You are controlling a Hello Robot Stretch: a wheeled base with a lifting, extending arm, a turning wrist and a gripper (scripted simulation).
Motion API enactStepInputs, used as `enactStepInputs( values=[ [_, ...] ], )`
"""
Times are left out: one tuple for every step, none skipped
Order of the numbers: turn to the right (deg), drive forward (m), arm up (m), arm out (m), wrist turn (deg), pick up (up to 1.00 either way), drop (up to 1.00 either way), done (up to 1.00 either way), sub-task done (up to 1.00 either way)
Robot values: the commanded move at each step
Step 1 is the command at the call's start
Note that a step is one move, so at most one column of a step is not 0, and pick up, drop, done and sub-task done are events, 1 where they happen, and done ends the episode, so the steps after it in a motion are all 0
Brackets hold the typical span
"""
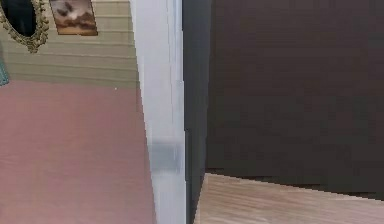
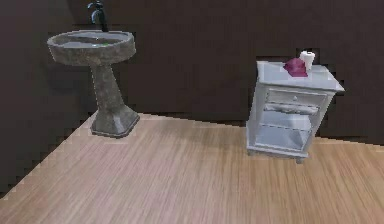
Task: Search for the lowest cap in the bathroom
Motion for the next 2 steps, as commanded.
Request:
enactStepInputs(
  values=[
    [45.0,0.0,0.0,0.0,0.0,0.0,0.0,0.0,0.0],
    [45.0,0.0,0.0,0.0,0.0,0.0,0.0,0.0,0.0]
  ],
)
